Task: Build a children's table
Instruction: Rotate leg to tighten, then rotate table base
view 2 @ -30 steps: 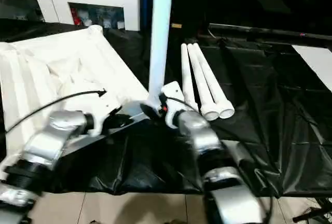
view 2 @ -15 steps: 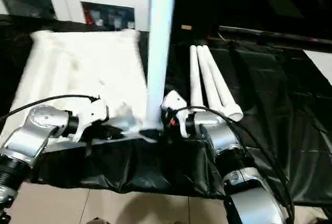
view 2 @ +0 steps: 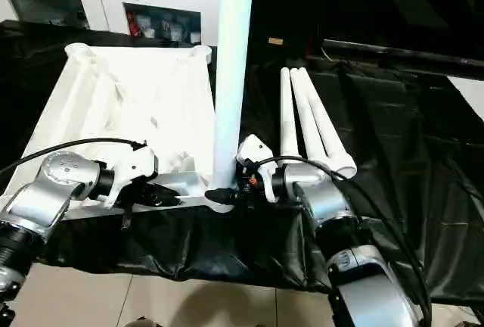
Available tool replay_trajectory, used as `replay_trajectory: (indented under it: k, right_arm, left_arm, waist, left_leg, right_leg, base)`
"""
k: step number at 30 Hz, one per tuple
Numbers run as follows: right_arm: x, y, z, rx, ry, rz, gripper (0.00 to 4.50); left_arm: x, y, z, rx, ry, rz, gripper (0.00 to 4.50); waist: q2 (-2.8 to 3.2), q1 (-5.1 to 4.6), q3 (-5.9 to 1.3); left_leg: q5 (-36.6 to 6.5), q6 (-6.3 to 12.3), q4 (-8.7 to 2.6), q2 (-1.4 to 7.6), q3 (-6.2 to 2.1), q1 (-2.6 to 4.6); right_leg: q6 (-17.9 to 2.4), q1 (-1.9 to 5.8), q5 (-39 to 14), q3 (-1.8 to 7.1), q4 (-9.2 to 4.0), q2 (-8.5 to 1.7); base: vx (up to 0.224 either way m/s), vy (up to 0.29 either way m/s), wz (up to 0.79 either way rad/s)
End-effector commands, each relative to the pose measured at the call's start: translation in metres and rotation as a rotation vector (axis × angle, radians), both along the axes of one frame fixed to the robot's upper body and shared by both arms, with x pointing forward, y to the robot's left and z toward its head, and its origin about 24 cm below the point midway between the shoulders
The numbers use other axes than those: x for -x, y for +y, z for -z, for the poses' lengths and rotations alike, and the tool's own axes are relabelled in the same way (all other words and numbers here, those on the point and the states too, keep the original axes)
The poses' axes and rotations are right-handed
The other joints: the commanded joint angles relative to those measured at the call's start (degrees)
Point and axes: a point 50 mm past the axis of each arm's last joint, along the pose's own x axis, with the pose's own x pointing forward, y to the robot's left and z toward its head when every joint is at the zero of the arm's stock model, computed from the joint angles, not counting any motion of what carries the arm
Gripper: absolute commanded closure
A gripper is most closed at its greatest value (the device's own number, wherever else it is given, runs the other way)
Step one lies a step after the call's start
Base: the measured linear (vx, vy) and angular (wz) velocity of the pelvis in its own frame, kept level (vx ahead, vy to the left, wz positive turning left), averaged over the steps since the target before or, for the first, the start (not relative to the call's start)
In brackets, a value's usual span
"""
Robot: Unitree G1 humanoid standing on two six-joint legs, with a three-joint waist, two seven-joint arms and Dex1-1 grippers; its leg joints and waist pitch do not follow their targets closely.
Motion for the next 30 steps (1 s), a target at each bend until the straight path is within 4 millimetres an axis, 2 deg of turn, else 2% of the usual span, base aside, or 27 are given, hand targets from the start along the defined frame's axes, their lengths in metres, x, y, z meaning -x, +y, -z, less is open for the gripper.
replay_trajectory:
  k: [1,2,4,5,7,8,9,12,13,16,18,20,21,24,26,27,28,29,30]
  right_arm:
    - [0.005,0.038,0.013,-0.031,0.027,0.075,1.83]
    - [0.005,0.038,0.013,-0.031,0.027,0.075,1.84]
    - [0.0,0.045,0.018,-0.034,0.044,0.218,1.84]
    - [-0.002,0.047,0.019,-0.035,0.054,0.267,1.85]
    - [-0.004,0.054,0.021,-0.036,0.07,0.35,1.85]
    - [-0.004,0.055,0.021,-0.035,0.07,0.356,1.85]
    - [-0.006,0.063,0.02,-0.037,0.073,0.402,1.85]
    - [-0.008,0.067,0.018,-0.051,0.078,0.43,1.85]
    - [-0.008,0.067,0.018,-0.051,0.078,0.43,1.5]
    - [-0.012,0.062,0.015,-0.079,0.077,0.471,1.09]
    - [-0.016,0.058,0.014,-0.069,0.06,0.495,0.97]
    - [-0.018,0.054,0.012,-0.054,0.026,0.504,0.77]
    - [-0.02,0.05,0.01,-0.054,0.008,0.511,0.71]
    - [-0.021,0.039,0.005,-0.048,-0.031,0.489,0.71]
    - [-0.017,0.016,-0.001,-0.034,-0.087,0.409,0.71]
    - [-0.016,0.014,-0.002,-0.033,-0.094,0.395,0.71]
    - [-0.016,0.012,-0.002,-0.034,-0.094,0.39,0.68]
    - [-0.012,0.002,-0.005,-0.042,-0.089,0.356,0.67]
    - [-0.012,0.002,-0.005,-0.042,-0.089,0.356,0.67]
  left_arm:
    - [-0.016,-0.02,-0.004,0.033,-0.097,-0.19,4.5]
    - [-0.016,-0.02,-0.004,0.033,-0.097,-0.19,4.5]
    - [-0.02,-0.027,-0.003,0.05,-0.116,-0.292,4.5]
    - [-0.02,-0.03,-0.003,0.055,-0.118,-0.317,4.5]
    - [-0.02,-0.039,-0.003,0.07,-0.122,-0.352,4.5]
    - [-0.019,-0.04,-0.003,0.072,-0.123,-0.354,4.5]
    - [-0.018,-0.05,-0.003,0.087,-0.132,-0.369,4.5]
    - [-0.017,-0.06,-0.003,0.096,-0.14,-0.356,4.5]
    - [-0.017,-0.06,-0.003,0.096,-0.14,-0.356,4.5]
    - [-0.018,-0.065,-0.001,0.089,-0.156,-0.327,4.5]
    - [-0.018,-0.067,-0.001,0.098,-0.161,-0.312,4.5]
    - [-0.019,-0.066,0.0,0.091,-0.16,-0.315,4.5]
    - [-0.019,-0.067,0.001,0.089,-0.162,-0.31,4.5]
    - [-0.019,-0.067,0.002,0.084,-0.163,-0.305,4.5]
    - [-0.019,-0.065,0.004,0.077,-0.166,-0.305,4.5]
    - [-0.02,-0.065,0.004,0.076,-0.168,-0.305,4.23]
    - [-0.02,-0.064,0.004,0.077,-0.168,-0.306,4.23]
    - [-0.021,-0.063,0.004,0.092,-0.153,-0.318,4.06]
    - [-0.021,-0.063,0.004,0.092,-0.153,-0.318,4.06]
  waist:
    - [0.61,-0.58,-2.99]
    - [0.51,-0.61,-2.98]
    - [0.65,-1.08,-2.96]
    - [0.45,-1.15,-2.99]
    - [0.59,-1.75,-3.0]
    - [0.59,-1.74,-2.97]
    - [0.3,-1.83,-3.12]
    - [0.23,-1.74,-3.27]
    - [0.15,-1.58,-3.5]
    - [0.15,-1.49,-3.51]
    - [0.7,-1.41,-3.58]
    - [0.63,-1.52,-3.54]
    - [0.9,-1.47,-3.5]
    - [0.8,-1.35,-3.42]
    - [0.42,-0.75,-3.59]
    - [0.38,-0.72,-3.54]
    - [0.32,-0.78,-3.68]
    - [0.38,-0.76,-3.63]
    - [0.29,-0.64,-3.65]
  left_leg:
    - [-16.4,-1.24,-3.78,1.79,-0.78,0.72]
    - [-16.6,-1.49,-3.77,1.78,-0.82,0.87]
    - [-17.5,-1.82,-3.76,1.7,-0.99,0.91]
    - [-17.7,-1.62,-3.73,1.66,-1.03,0.86]
    - [-18.0,-1.38,-3.73,1.74,-1.05,0.72]
    - [-18.2,-1.27,-3.74,1.66,-1.1,0.73]
    - [-17.6,-0.97,-3.66,1.71,-1.02,0.62]
    - [-15.8,-0.38,-3.59,1.59,-0.87,0.29]
    - [-13.8,0.32,-3.49,1.56,-0.71,0.21]
    - [-12.4,0.97,-3.41,1.52,-0.52,0.08]
    - [-11.8,1.03,-3.43,1.47,-0.56,0.05]
    - [-12.1,0.8,-3.46,1.47,-0.51,0.06]
    - [-12.6,0.59,-3.52,1.53,-0.59,0.14]
    - [-13.7,0.52,-3.55,1.58,-0.55,0.29]
    - [-12.4,1.49,-3.31,1.68,-0.36,0.39]
    - [-11.7,1.78,-3.36,1.67,-0.38,0.17]
    - [-10.6,1.99,-3.38,1.68,-0.48,-0.12]
    - [-10.5,2.1,-3.36,1.59,-0.44,-0.06]
    - [-10.4,2.47,-3.21,1.57,-0.36,-0.07]
  right_leg:
    - [-8.3,2.07,-22.3,3.11,-5.22,-4.9]
    - [-8.0,1.93,-23.4,3.07,-5.39,-4.94]
    - [-7.3,1.79,-25.8,2.99,-5.67,-4.95]
    - [-7.0,1.85,-26.2,2.91,-5.8,-4.94]
    - [-7.1,1.7,-25.4,3.0,-5.68,-4.87]
    - [-7.1,1.71,-25.4,2.89,-5.75,-4.82]
    - [-7.1,1.78,-24.3,2.98,-5.6,-4.86]
    - [-7.5,1.99,-20.8,3.04,-5.29,-4.72]
    - [-7.9,2.16,-17.0,3.11,-4.88,-4.63]
    - [-8.7,2.28,-13.8,3.15,-4.65,-4.59]
    - [-9.1,2.42,-12.9,3.13,-4.6,-4.66]
    - [-9.2,2.43,-12.7,3.1,-4.61,-4.52]
    - [-9.3,2.37,-13.1,3.07,-4.62,-4.56]
    - [-9.0,2.34,-14.2,3.06,-4.91,-4.52]
    - [-8.8,2.47,-11.5,3.18,-4.68,-4.39]
    - [-8.9,2.62,-10.5,3.19,-4.54,-4.34]
    - [-9.3,2.82,-9.3,3.14,-4.28,-4.48]
    - [-9.3,2.77,-9.2,3.11,-4.37,-4.39]
    - [-9.4,2.9,-9.0,3.14,-4.4,-4.45]
  base:
    - [0.0,0.0,0.0]
    - [0.0,0.0,0.0]
    - [0.0,0.0,0.0]
    - [0.0,0.0,0.0]
    - [0.0,0.0,0.0]
    - [0.0,0.0,0.0]
    - [0.0,0.0,0.0]
    - [0.0,0.0,0.0]
    - [0.0,0.0,0.0]
    - [0.0,0.0,0.0]
    - [0.0,0.0,0.0]
    - [0.0,0.0,0.0]
    - [0.0,0.0,0.0]
    - [0.0,0.0,0.0]
    - [0.0,0.0,0.0]
    - [0.0,0.0,0.0]
    - [0.0,0.0,0.0]
    - [0.0,0.0,0.0]
    - [0.0,0.0,0.0]
